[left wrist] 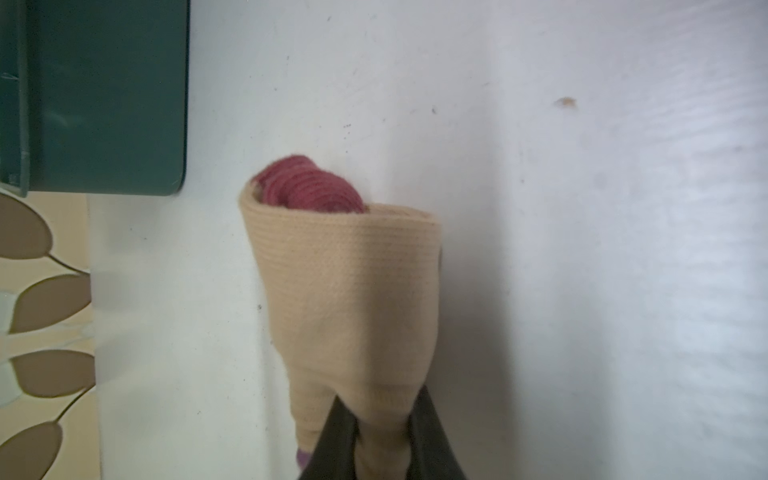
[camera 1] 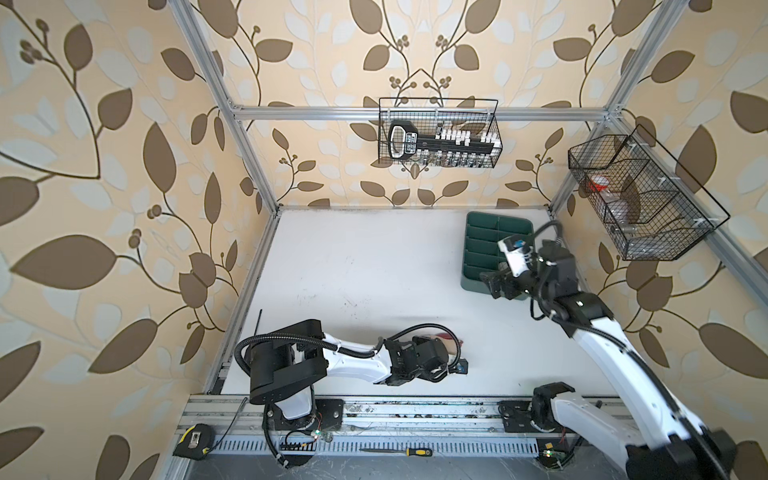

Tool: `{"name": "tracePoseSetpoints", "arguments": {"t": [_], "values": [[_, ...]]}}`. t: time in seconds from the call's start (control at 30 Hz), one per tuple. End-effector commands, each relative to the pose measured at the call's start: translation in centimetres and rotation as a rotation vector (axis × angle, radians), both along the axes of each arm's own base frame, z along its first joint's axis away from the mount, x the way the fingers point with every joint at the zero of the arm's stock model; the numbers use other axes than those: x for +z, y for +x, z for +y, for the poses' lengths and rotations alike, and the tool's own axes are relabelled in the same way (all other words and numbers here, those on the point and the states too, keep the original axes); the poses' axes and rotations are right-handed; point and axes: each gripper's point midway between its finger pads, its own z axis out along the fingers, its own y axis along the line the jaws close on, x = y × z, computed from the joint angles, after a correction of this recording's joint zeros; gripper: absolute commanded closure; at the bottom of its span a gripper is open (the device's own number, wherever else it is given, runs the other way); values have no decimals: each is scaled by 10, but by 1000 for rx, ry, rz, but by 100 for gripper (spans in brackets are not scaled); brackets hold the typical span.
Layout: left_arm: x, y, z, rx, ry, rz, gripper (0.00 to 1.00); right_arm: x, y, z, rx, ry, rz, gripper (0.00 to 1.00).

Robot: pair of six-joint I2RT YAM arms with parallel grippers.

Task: Roll the socks
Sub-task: 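Hold the roll with the left gripper while the right releases and rises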

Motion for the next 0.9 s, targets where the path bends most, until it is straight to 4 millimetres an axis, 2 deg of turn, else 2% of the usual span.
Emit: {"name": "tracePoseSetpoints", "arguments": {"t": [0.0,0.03,0.1,0.17,0.23,0.4,0.5,0.63,0.7,0.87], "values": [[-32,-40,35,-54,169,226,86,39,-13,-30,-170,117,-268,0],[-33,-40,38,-45,193,237,86,46,-24,-32,-172,131,-336,0],[-36,-45,41,-42,226,280,85,45,-39,-30,-142,139,-386,0],[-38,-51,41,-36,245,336,84,32,-52,-16,-45,77,-361,0],[-39,-54,40,-6,245,414,84,11,-63,-8,27,5,-275,0],[-42,-54,34,74,227,556,83,-25,-94,13,225,-156,-129,0],[-44,-51,32,128,215,647,83,-29,-119,34,414,-232,-130,0],[-44,-52,24,177,165,803,83,-34,-154,53,640,-367,-198,1],[-43,-51,20,201,149,857,83,-42,-164,54,700,-444,-211,2],[-42,-43,13,289,101,998,83,-87,-186,47,845,-613,-83,4]]}}
